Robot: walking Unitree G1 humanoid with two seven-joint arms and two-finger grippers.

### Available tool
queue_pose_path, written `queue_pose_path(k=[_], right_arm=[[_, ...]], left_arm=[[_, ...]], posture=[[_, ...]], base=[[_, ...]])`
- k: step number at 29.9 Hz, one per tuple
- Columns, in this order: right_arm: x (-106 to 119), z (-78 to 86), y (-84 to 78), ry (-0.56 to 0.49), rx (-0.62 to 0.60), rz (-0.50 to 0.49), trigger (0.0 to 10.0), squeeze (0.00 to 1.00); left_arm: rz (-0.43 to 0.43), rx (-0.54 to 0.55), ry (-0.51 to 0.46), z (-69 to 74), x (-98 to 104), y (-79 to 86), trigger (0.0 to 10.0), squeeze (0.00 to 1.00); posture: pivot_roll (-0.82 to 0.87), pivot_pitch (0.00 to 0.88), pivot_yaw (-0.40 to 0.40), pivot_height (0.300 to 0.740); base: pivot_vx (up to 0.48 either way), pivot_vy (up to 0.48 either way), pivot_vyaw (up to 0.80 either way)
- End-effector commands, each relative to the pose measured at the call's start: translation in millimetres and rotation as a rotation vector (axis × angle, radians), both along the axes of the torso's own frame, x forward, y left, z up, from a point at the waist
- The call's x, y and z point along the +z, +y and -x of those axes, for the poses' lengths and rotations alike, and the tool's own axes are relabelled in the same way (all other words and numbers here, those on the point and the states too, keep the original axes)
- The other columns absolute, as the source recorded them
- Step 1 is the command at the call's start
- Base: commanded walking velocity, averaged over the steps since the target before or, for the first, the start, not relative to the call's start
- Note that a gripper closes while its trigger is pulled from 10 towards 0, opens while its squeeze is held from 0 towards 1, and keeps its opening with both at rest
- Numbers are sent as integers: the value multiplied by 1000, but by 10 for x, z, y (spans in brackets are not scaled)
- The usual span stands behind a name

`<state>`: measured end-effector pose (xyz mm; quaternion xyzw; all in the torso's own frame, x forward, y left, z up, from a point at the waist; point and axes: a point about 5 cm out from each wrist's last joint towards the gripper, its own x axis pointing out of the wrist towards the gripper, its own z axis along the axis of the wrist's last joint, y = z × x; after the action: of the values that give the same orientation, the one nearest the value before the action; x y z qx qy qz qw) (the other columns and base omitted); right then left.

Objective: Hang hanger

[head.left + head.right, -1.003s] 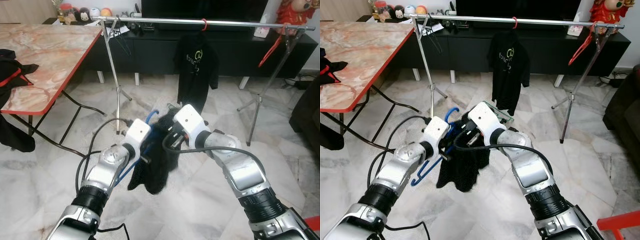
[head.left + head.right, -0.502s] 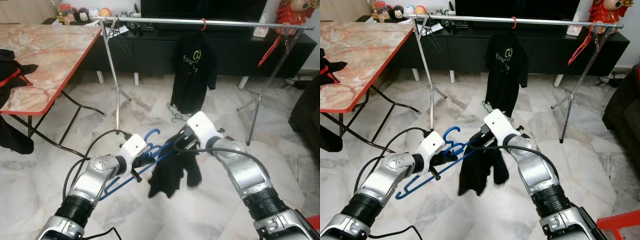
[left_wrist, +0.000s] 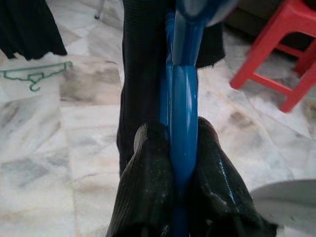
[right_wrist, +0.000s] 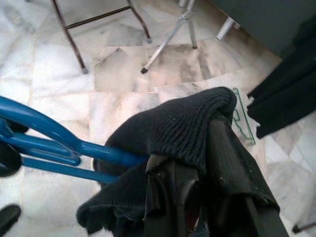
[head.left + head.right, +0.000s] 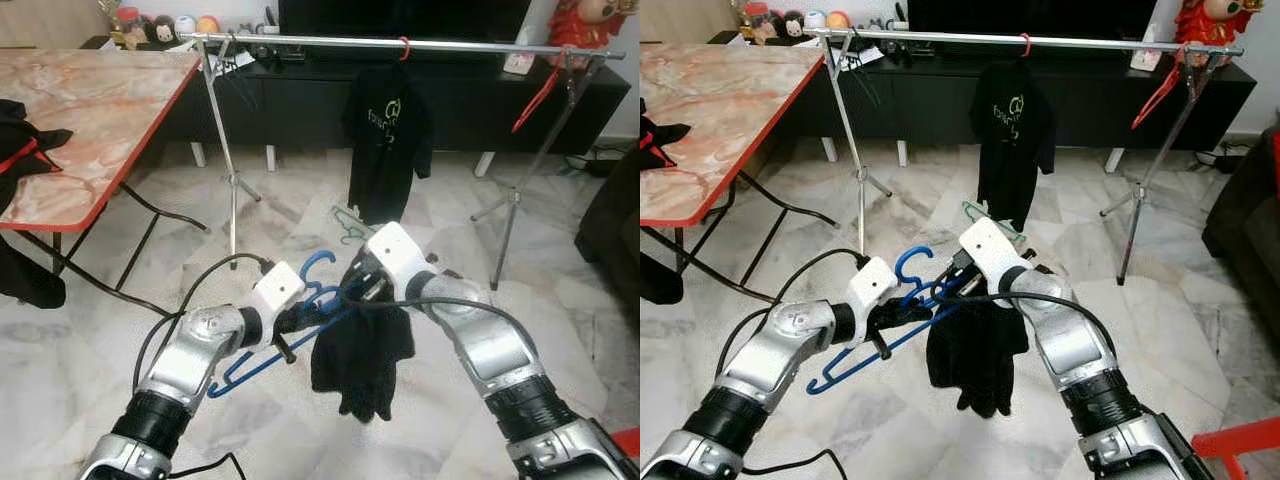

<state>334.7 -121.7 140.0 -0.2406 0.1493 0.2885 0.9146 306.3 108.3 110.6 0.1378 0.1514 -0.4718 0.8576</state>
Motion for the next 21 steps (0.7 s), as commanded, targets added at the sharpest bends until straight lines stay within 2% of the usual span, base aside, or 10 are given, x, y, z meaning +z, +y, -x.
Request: queue_pose_path(k=[1, 6, 9, 14, 21], right_arm=[[97, -3, 66, -52, 55, 6, 10000, 0], [92, -86, -67, -74, 50, 106, 10000, 0], [112, -111, -102, -89, 62, 131, 10000, 0], [62, -145, -179, -121, 108, 277, 10000, 0], [57, -145, -128, -139, 169, 240, 10000, 0]], left_arm=[[4, -44, 1, 38, 27, -43, 10000, 0], [-53, -61, 13, 66, -23, 24, 10000, 0], [-58, -72, 14, 79, -26, 31, 10000, 0], [-122, -75, -17, 79, -71, 84, 10000, 0], [-86, -87, -54, 79, -29, 65, 10000, 0]], posture=[[-39, 61, -51, 740], [-36, 60, -50, 740], [-36, 60, -50, 740], [-36, 59, -51, 740], [-32, 57, -51, 740]], base=[[0, 0, 0], [0, 0, 0], [0, 0, 0], [0, 0, 0], [0, 0, 0]])
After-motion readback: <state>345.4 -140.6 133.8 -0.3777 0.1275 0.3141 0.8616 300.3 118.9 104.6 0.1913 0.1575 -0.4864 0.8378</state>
